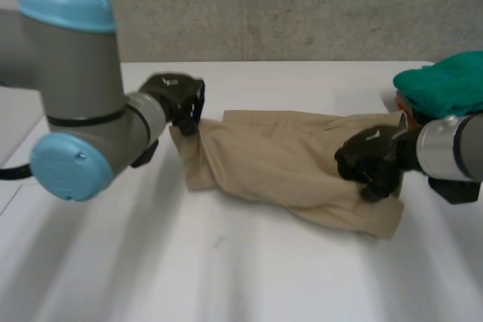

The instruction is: Fold the laundry.

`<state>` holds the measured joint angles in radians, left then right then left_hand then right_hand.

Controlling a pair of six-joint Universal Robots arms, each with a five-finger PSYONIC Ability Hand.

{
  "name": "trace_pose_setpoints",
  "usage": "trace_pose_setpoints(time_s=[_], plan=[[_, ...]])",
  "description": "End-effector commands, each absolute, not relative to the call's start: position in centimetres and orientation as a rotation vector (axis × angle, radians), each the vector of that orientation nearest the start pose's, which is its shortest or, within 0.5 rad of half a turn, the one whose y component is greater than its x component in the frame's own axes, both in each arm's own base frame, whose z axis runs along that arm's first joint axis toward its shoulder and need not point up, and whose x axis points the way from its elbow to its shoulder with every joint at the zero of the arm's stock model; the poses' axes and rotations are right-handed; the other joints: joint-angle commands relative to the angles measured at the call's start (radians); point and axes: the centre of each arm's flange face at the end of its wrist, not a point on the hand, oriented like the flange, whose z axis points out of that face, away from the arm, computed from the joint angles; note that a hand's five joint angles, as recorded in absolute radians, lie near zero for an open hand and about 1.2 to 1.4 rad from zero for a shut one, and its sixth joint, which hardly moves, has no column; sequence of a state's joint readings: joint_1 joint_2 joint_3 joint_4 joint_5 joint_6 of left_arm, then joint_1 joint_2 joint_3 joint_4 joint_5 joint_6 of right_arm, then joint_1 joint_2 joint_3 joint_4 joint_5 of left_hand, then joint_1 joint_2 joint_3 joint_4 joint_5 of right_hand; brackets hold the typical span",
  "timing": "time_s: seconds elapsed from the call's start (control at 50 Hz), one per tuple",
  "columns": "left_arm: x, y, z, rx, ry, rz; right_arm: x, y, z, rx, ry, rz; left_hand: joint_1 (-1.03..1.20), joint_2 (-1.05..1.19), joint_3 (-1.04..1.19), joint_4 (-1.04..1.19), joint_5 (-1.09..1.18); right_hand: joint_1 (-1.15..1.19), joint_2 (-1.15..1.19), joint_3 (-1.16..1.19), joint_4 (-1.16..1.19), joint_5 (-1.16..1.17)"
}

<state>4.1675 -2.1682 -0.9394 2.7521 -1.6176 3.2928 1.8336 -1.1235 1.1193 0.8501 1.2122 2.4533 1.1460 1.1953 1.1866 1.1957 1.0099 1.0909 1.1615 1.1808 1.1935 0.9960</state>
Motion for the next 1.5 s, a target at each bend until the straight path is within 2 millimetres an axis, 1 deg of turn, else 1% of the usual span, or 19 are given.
trace_pose_setpoints(time_s=[0.02, 0.08, 0.16, 0.18, 0.2, 0.22, 0.24, 0.3, 0.34, 0.44, 0.5, 0.58, 0.68, 0.84, 0.98, 1.18, 1.38, 1.46, 1.5], plan=[[-33.0, -31.5, 18.9, 0.9, 2.547, -1.75, 24.7, -29.1, 20.6, -1.369, 2.42, -1.22, 0.25, 0.201, 0.21, 0.201, 0.212, 0.305, 0.235, 0.215, 0.203, 0.226], [-33.5, -32.8, 17.4, 0.864, 2.522, -1.736, 24.9, -30.8, 19.1, -1.299, 2.465, -1.31, 0.25, 0.201, 0.21, 0.201, 0.212, 0.305, 0.235, 0.215, 0.203, 0.226], [-34.3, -33.4, 17.6, 0.86, 2.5, -1.79, 25.5, -32.1, 18.0, -1.236, 2.439, -1.436, 0.25, 0.201, 0.21, 0.201, 0.212, 0.305, 0.235, 0.215, 0.203, 0.226], [-34.5, -33.3, 17.9, 0.863, 2.493, -1.809, 25.5, -32.2, 17.9, -1.221, 2.434, -1.456, 0.126, 0.076, 0.085, 0.076, 0.087, 0.305, 0.235, 0.215, 0.203, 0.226], [-34.7, -33.3, 18.1, 0.867, 2.49, -1.819, 25.6, -32.3, 17.9, -1.212, 2.425, -1.476, -0.024, -0.073, -0.064, -0.074, -0.062, 0.171, 0.101, 0.081, 0.069, 0.092], [-34.9, -33.1, 18.9, 0.865, 2.48, -1.852, 25.7, -32.4, 17.8, -1.192, 2.415, -1.505, -0.339, -0.389, -0.38, -0.389, -0.378, -0.304, -0.374, -0.394, -0.406, -0.383], [-34.9, -32.9, 19.5, 0.861, 2.472, -1.87, 25.6, -32.4, 17.9, -1.183, 2.412, -1.52, -0.491, -0.54, -0.531, -0.54, -0.529, -0.512, -0.583, -0.602, -0.615, -0.592], [-34.5, -32.5, 21.7, 0.811, 2.446, -1.923, 25.5, -31.5, 19.1, -1.143, 2.408, -1.546, -0.835, -0.884, -0.875, -0.884, -0.873, -0.857, -0.927, -0.946, -0.959, -0.936], [-34.1, -32.1, 22.8, 0.784, 2.436, -1.939, 25.3, -30.8, 20.0, -1.122, 2.403, -1.556, -0.871, -0.92, -0.911, -0.92, -0.909, -0.913, -0.984, -1.003, -1.016, -0.993], [-32.1, -29.8, 25.6, 0.765, 2.419, -1.946, 24.2, -27.8, 23.9, -1.117, 2.38, -1.619, -0.88, -0.929, -0.92, -0.929, -0.918, -0.916, -0.987, -1.006, -1.019, -0.996], [-31.3, -28.2, 25.6, 0.797, 2.434, -1.896, 23.4, -26.0, 25.2, -1.129, 2.396, -1.615, -0.836, -0.885, -0.876, -0.886, -0.874, -0.887, -0.958, -0.977, -0.99, -0.967], [-30.3, -25.3, 24.0, 0.882, 2.483, -1.765, 22.1, -23.0, 25.5, -1.189, 2.459, -1.533, -0.76, -0.809, -0.8, -0.809, -0.798, -0.826, -0.896, -0.915, -0.928, -0.905], [-30.0, -22.6, 20.3, 0.983, 2.536, -1.609, 21.4, -18.8, 23.8, -1.347, 2.475, -1.392, -0.593, -0.642, -0.633, -0.642, -0.631, -0.723, -0.793, -0.813, -0.825, -0.803], [-31.0, -23.9, 17.0, 1.003, 2.537, -1.588, 21.7, -16.3, 20.8, -1.501, 2.395, -1.403, -0.592, -0.641, -0.632, -0.641, -0.63, -0.594, -0.664, -0.684, -0.697, -0.674], [-32.1, -25.6, 15.8, 1.005, 2.517, -1.601, 22.6, -14.4, 19.7, -1.508, 2.321, -1.426, -0.65, -0.7, -0.691, -0.7, -0.689, -0.538, -0.608, -0.627, -0.64, -0.617], [-33.1, -27.1, 14.9, 1.111, 2.42, -1.61, 22.8, -14.4, 16.9, -1.398, 2.396, -1.358, -0.677, -0.726, -0.718, -0.727, -0.716, -0.576, -0.646, -0.666, -0.678, -0.655], [-34.3, -28.4, 14.0, 1.193, 2.372, -1.627, 23.1, -17.2, 14.7, -1.312, 2.39, -1.497, -0.651, -0.7, -0.691, -0.7, -0.689, -0.576, -0.646, -0.666, -0.678, -0.655], [-34.6, -28.8, 13.5, 1.207, 2.367, -1.611, 23.2, -18.1, 14.1, -1.298, 2.389, -1.533, -0.586, -0.636, -0.627, -0.636, -0.625, -0.555, -0.626, -0.645, -0.658, -0.635], [-34.7, -28.9, 13.4, 1.215, 2.366, -1.605, 23.1, -18.6, 14.0, -1.282, 2.388, -1.566, -0.387, -0.437, -0.428, -0.437, -0.426, -0.397, -0.468, -0.487, -0.5, -0.477]])
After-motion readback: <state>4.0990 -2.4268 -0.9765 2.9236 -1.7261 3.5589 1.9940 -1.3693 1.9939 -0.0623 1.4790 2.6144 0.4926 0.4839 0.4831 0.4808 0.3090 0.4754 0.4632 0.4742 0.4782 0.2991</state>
